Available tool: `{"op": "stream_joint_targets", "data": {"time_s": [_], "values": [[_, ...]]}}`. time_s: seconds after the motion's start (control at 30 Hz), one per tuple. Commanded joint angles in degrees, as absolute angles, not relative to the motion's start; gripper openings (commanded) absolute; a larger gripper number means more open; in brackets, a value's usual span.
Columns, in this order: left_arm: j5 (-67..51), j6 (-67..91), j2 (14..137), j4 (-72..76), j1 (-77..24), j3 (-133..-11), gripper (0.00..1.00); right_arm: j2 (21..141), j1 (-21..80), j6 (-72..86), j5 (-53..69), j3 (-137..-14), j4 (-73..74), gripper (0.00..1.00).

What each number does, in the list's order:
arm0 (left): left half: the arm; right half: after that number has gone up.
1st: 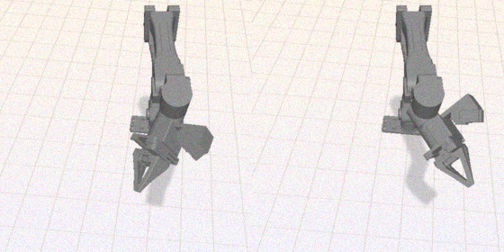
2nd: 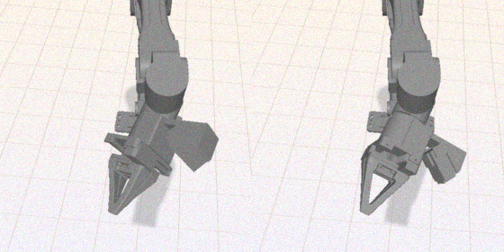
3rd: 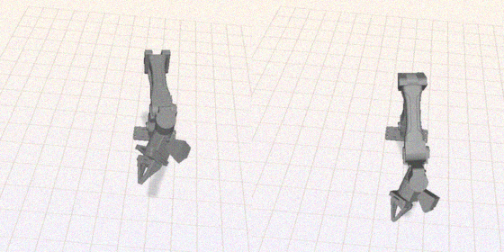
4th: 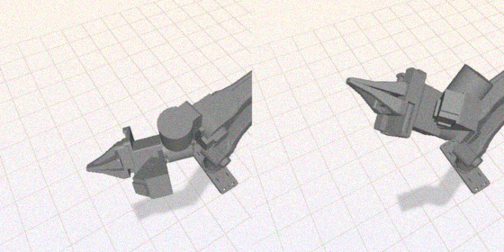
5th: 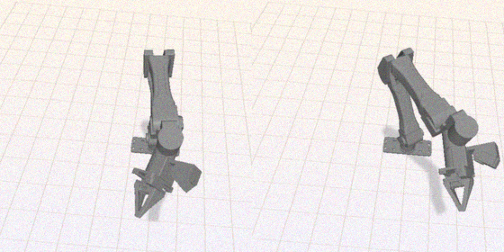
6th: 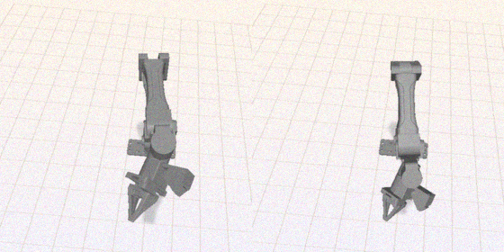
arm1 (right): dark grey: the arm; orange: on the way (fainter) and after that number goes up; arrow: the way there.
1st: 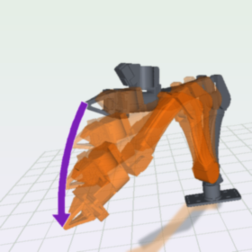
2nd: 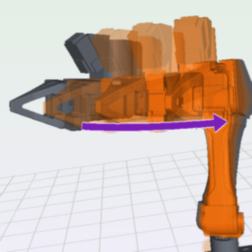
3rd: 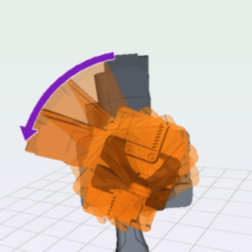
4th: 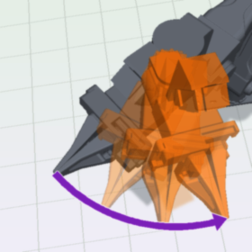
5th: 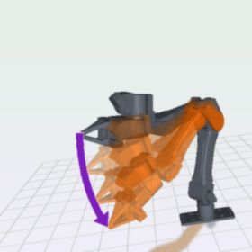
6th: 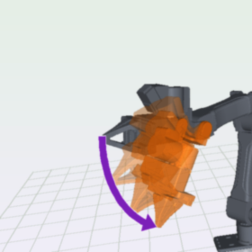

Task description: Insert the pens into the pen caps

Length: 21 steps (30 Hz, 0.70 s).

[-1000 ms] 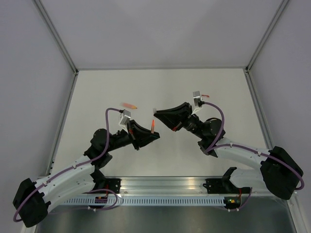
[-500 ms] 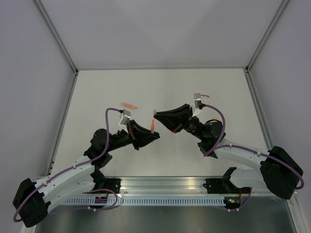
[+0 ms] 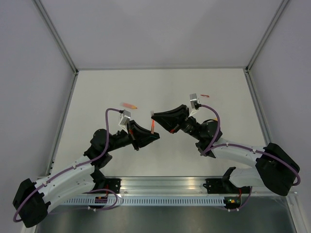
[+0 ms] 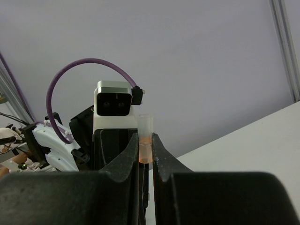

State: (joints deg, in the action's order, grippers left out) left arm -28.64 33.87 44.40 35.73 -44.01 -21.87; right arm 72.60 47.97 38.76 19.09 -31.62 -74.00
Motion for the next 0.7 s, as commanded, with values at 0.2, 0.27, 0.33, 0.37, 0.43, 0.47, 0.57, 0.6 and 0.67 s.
{"op": "stream_joint_targets", "data": {"time_s": [0.2,0.27,0.33,0.37,0.43,0.47,0.57,0.6,0.67], "values": [[-28.7,33.6,43.5,37.8,-44.0,-21.9,0.02,73.5,49.0,39.6,19.3,-31.4,-83.7,0.00],[-28.7,33.6,43.5,37.9,-44.0,-21.9,0.02,73.4,49.0,39.5,19.2,-31.6,-83.6,0.00],[-28.7,33.6,43.6,37.8,-44.0,-21.9,0.02,73.0,49.0,38.9,19.2,-32.2,-82.5,0.00],[-28.7,33.6,43.5,37.9,-44.0,-21.9,0.02,73.0,49.0,38.8,19.2,-32.8,-81.9,0.00],[-28.7,33.6,43.6,37.9,-44.1,-21.9,0.02,72.6,49.0,38.3,19.2,-33.5,-80.4,0.00],[-28.7,33.6,43.6,37.8,-44.0,-21.9,0.02,72.5,49.0,38.2,19.2,-34.1,-80.1,0.00],[-28.8,33.6,43.6,37.8,-44.0,-22.0,0.02,72.0,49.0,37.9,19.3,-35.0,-78.6,0.00],[-28.7,33.6,43.5,37.8,-44.0,-22.0,0.02,71.6,49.0,37.8,19.3,-35.2,-78.2,0.00],[-28.8,33.6,43.5,37.7,-44.0,-22.0,0.02,71.3,49.0,37.4,19.3,-35.3,-77.3,0.00]]}}
